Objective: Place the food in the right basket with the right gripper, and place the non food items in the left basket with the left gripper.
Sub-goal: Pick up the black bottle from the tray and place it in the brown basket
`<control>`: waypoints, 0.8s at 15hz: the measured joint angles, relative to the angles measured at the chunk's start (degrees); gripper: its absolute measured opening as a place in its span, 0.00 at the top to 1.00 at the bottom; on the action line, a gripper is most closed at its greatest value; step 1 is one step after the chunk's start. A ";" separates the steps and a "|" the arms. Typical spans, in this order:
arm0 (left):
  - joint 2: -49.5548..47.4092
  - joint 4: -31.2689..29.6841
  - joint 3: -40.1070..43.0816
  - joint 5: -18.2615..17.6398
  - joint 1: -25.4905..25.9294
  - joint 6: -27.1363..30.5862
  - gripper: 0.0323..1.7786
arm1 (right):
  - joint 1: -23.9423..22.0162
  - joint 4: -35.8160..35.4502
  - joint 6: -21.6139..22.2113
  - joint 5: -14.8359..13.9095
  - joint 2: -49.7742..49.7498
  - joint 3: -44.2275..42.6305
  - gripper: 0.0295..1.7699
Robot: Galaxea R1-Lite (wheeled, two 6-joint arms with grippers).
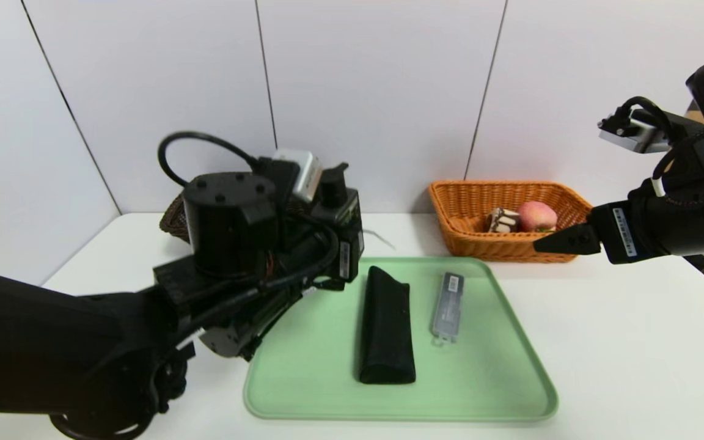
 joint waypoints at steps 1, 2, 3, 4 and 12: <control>-2.40 5.29 -4.44 -0.50 0.57 -1.55 0.67 | 0.00 -0.04 0.00 0.00 0.02 0.01 0.04; -4.67 11.36 -9.84 -1.11 2.17 -2.62 0.67 | -0.04 -0.09 -0.04 0.02 0.09 0.04 0.04; -6.38 17.12 -15.13 -1.63 4.74 -3.04 0.67 | -0.04 -0.09 -0.02 0.00 0.16 0.04 0.04; -7.67 22.49 -20.04 -2.40 8.51 -2.95 0.67 | -0.04 -0.11 0.00 0.00 0.22 0.04 0.04; -2.85 37.02 -29.90 -8.25 33.63 2.79 0.67 | -0.13 -0.24 -0.02 -0.11 1.21 0.00 0.03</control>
